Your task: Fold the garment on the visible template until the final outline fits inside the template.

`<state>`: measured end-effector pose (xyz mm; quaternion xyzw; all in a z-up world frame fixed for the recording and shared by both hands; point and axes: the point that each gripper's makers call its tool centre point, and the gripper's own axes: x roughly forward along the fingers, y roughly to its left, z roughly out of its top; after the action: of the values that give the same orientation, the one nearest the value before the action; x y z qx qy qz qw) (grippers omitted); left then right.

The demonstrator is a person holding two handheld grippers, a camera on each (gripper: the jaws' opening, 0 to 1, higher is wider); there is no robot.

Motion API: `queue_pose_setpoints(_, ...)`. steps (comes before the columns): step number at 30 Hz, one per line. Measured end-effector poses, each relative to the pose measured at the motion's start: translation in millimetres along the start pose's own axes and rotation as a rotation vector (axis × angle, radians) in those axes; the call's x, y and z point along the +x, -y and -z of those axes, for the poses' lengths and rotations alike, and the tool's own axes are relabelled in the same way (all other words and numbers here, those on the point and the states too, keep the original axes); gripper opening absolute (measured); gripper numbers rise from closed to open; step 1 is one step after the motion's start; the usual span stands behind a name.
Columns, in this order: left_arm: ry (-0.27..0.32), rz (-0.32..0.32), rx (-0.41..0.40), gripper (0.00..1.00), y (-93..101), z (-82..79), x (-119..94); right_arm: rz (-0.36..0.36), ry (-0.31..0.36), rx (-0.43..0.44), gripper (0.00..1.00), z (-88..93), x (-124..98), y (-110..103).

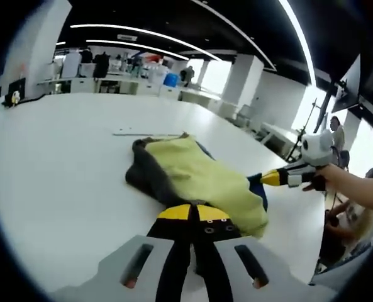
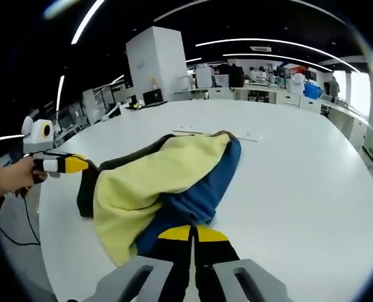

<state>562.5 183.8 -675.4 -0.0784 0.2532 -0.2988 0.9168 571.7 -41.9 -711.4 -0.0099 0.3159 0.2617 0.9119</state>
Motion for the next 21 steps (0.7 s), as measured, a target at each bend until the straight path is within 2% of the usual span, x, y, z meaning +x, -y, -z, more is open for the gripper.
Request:
queue_pose_setpoints(10,-0.016,-0.110,-0.012,0.00,-40.7,-0.9,-19,0.054,0.004,-0.005,0.00,-7.1,-9,22)
queue_pose_setpoints(13,-0.053,-0.198,-0.017,0.00,-61.1,4.1,-26,0.076,-0.001,0.005,0.00,-6.3,-12,31)
queue_pose_setpoints(15,-0.058,-0.203,-0.005,0.00,-68.8,4.8,-27,0.091,-0.007,0.007,0.00,-5.3,-14,37)
queue_pose_setpoints(21,-0.083,-0.280,-0.008,0.00,-94.2,9.4,-38,0.126,-0.009,0.012,0.00,-6.4,-20,52)
